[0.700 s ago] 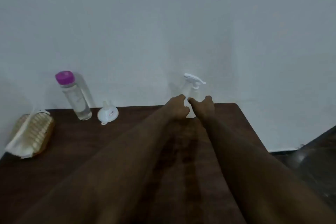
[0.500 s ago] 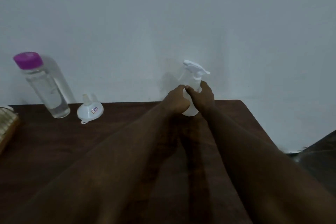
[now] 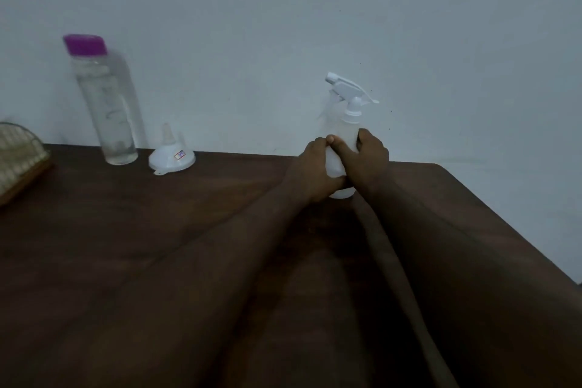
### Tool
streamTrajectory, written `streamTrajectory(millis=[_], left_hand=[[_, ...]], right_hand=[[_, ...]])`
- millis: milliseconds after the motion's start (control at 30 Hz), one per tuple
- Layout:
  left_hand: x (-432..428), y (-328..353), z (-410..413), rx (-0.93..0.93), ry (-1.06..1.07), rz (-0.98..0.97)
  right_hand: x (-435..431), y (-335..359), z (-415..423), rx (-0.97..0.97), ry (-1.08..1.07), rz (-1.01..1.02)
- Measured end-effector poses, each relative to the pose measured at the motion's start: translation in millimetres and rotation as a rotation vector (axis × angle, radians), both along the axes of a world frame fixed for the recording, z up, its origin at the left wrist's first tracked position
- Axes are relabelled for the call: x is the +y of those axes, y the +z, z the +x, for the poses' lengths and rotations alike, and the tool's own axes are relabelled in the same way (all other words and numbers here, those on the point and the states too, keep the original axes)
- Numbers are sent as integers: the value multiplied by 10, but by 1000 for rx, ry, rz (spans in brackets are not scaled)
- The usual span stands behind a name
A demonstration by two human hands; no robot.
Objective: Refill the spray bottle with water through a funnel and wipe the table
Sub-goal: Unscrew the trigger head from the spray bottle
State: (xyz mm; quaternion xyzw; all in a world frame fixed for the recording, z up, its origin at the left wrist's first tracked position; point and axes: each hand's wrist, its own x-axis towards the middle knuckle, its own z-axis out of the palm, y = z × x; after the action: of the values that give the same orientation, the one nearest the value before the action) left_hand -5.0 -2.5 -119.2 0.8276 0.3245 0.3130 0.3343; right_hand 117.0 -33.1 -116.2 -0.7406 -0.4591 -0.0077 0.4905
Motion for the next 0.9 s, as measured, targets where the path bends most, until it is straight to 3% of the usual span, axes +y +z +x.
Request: streamTrajectory(millis=[367,567,700,900], left_hand=[[-1150,-205,-1078,-9,203,130],[-1363,-237,-1443,-25,227,144],[-1359,-314,-1564,-78,130,92],[-1313,-268,-1639,-471,115,21]], right_hand=[[-1227,-33,-1213,-89,43,32],[-1460,14,-1544,-50,102,73],[-1436,165,-1474,-31,204,17],[-1374,319,-1280,593,240,238]])
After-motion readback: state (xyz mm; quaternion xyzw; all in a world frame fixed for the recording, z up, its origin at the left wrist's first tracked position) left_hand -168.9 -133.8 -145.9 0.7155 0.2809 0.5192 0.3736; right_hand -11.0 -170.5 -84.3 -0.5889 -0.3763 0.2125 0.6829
